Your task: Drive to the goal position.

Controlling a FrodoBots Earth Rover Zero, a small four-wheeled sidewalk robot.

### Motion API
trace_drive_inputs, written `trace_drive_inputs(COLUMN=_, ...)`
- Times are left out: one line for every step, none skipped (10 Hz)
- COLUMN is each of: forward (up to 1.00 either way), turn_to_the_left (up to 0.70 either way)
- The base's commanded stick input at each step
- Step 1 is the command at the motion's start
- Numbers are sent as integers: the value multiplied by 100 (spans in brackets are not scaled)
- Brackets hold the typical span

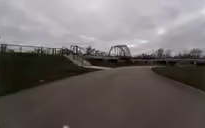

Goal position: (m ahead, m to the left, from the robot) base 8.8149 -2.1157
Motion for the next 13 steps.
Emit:
trace_drive_inputs(forward=100, turn_to_the_left=0)
trace_drive_inputs(forward=100, turn_to_the_left=0)
trace_drive_inputs(forward=100, turn_to_the_left=-40)
trace_drive_inputs(forward=100, turn_to_the_left=-40)
trace_drive_inputs(forward=100, turn_to_the_left=-40)
trace_drive_inputs(forward=100, turn_to_the_left=-40)
trace_drive_inputs(forward=100, turn_to_the_left=-40)
trace_drive_inputs(forward=100, turn_to_the_left=-40)
trace_drive_inputs(forward=100, turn_to_the_left=-40)
trace_drive_inputs(forward=100, turn_to_the_left=-40)
trace_drive_inputs(forward=100, turn_to_the_left=-40)
trace_drive_inputs(forward=100, turn_to_the_left=-40)
trace_drive_inputs(forward=100, turn_to_the_left=-40)
